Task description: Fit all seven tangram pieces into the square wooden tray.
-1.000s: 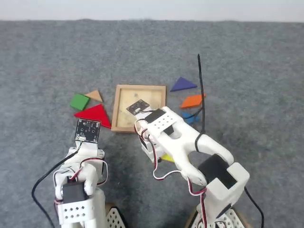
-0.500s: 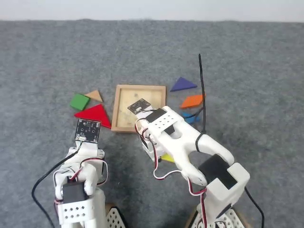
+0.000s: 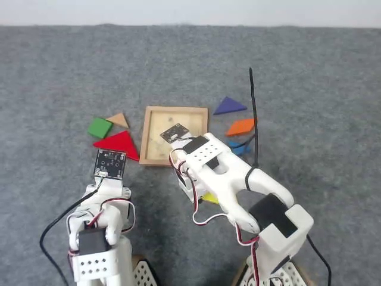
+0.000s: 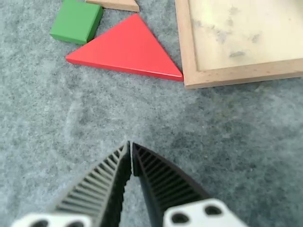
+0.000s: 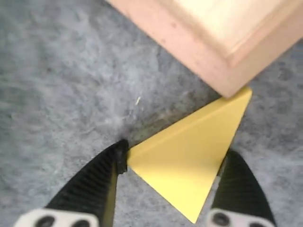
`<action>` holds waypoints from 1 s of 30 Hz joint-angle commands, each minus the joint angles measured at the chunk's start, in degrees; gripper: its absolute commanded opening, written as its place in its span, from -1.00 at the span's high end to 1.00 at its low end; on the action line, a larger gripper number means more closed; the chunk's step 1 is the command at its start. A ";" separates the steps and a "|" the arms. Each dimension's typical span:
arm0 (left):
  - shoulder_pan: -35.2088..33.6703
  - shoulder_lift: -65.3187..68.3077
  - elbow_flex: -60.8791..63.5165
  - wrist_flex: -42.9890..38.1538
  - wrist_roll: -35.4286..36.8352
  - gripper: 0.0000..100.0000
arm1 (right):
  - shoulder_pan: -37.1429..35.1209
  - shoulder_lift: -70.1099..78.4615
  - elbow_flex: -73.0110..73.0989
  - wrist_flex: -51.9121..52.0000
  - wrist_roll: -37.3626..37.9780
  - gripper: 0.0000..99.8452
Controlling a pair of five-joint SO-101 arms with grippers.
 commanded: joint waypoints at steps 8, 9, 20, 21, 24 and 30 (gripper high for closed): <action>-0.53 -0.97 -0.92 0.26 -0.35 0.98 | 0.40 -2.15 1.85 1.27 -0.26 0.72; -0.53 -0.97 -0.92 0.26 -0.35 0.98 | 0.48 -3.56 2.11 1.71 -0.26 0.73; -0.53 -0.97 -0.92 0.26 -0.35 0.98 | 1.01 -20.53 8.53 3.21 3.96 0.73; -0.53 -0.97 -0.92 0.26 -0.35 0.98 | 1.45 -21.32 7.91 4.53 4.57 0.73; -0.53 -0.97 -0.92 0.26 -0.35 0.98 | 1.89 -22.29 4.57 8.13 5.19 0.73; -0.53 -0.97 -0.92 0.26 -0.35 0.98 | 1.80 -22.02 -5.36 8.40 20.31 0.73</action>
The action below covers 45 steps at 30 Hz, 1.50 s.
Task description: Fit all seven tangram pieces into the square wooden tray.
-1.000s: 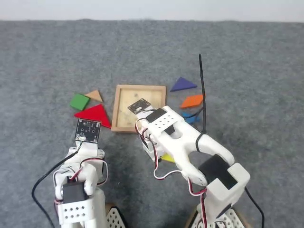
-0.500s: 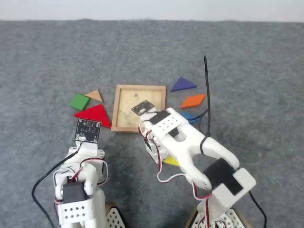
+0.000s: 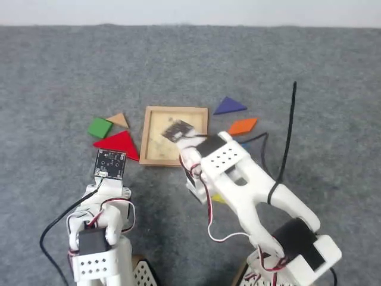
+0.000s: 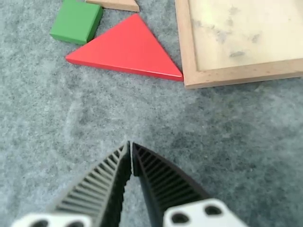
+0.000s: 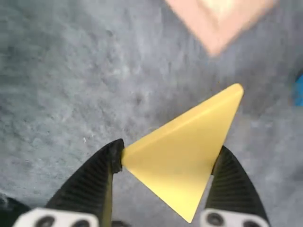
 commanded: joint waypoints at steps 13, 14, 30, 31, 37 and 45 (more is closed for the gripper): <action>-0.53 -0.97 -0.92 0.26 -0.35 0.98 | 1.36 7.08 -22.59 -12.44 29.10 0.84; -0.53 -0.97 -0.92 0.26 -0.35 0.98 | 1.36 9.36 -24.09 -12.70 30.59 0.84; -0.53 -0.97 -0.92 0.26 -0.35 0.98 | 1.63 36.79 -53.89 -2.95 41.05 0.24; -0.53 -0.97 -0.92 0.26 -0.35 0.98 | 1.63 36.26 -54.33 -2.15 41.05 0.18; -0.53 -0.97 -0.92 0.26 -0.35 0.98 | 1.19 32.31 -54.42 2.24 41.14 -0.02; -1.05 -0.97 -0.92 0.26 -0.35 0.98 | -0.40 20.53 -53.45 9.54 36.40 0.17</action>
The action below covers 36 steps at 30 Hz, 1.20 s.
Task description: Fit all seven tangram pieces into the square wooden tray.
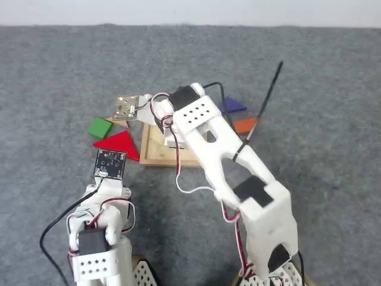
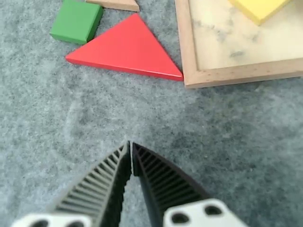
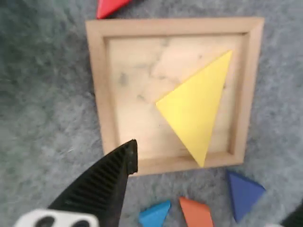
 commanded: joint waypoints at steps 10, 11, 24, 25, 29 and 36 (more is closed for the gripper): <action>-3.52 -0.97 -0.92 0.26 -0.35 0.98 | -0.84 -33.63 31.82 -7.87 -9.93 0.82; -3.52 -0.97 -0.92 0.26 -0.35 0.98 | -1.54 -35.91 37.19 -10.59 -9.93 0.80; -3.52 -0.97 -0.92 0.26 -0.35 0.98 | -2.33 -31.43 60.84 -37.14 -7.38 0.40; -3.52 -0.97 -0.92 0.26 -0.35 0.98 | -2.07 -29.58 60.22 -37.85 -7.47 0.42; -3.52 -0.97 -0.92 0.26 -0.35 0.98 | -1.54 -24.75 57.93 -38.20 -7.56 0.50; -3.52 -0.97 -0.92 0.26 -0.35 0.98 | -1.10 -22.64 56.88 -38.99 -7.12 0.81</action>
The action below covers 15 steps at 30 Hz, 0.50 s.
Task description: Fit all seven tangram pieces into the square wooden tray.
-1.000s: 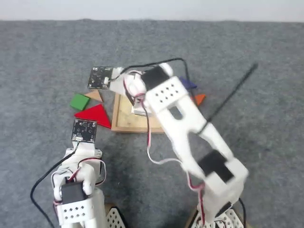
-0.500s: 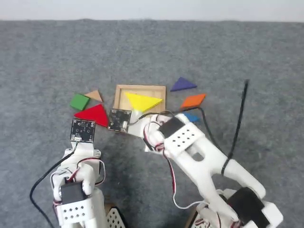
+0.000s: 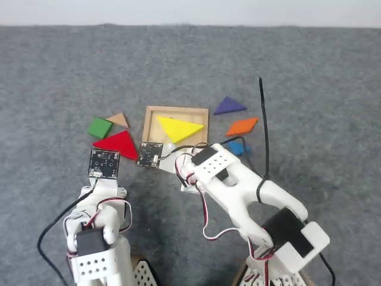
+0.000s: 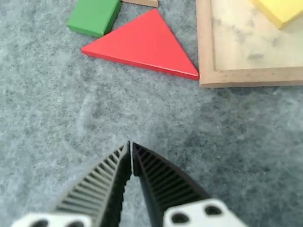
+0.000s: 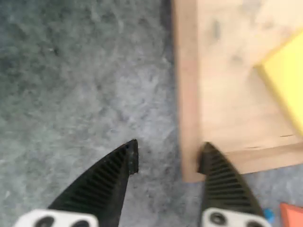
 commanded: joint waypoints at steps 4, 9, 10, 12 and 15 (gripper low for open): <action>-0.09 -0.97 -0.92 0.26 -0.35 0.98 | 1.19 -0.75 -2.99 -0.48 1.05 0.84; -0.09 -0.97 -0.92 0.26 -0.35 0.98 | 1.19 -1.10 -2.99 3.03 3.08 0.85; -0.09 -0.97 -0.92 0.26 -0.35 0.98 | 1.19 -1.71 -2.99 4.79 4.66 0.86; -0.09 -0.97 -0.92 0.26 -0.35 0.98 | 1.10 -3.82 -2.64 8.92 7.38 0.90; -0.09 -0.97 -0.92 0.26 -0.35 0.98 | 0.75 -8.40 0.35 12.35 10.90 0.91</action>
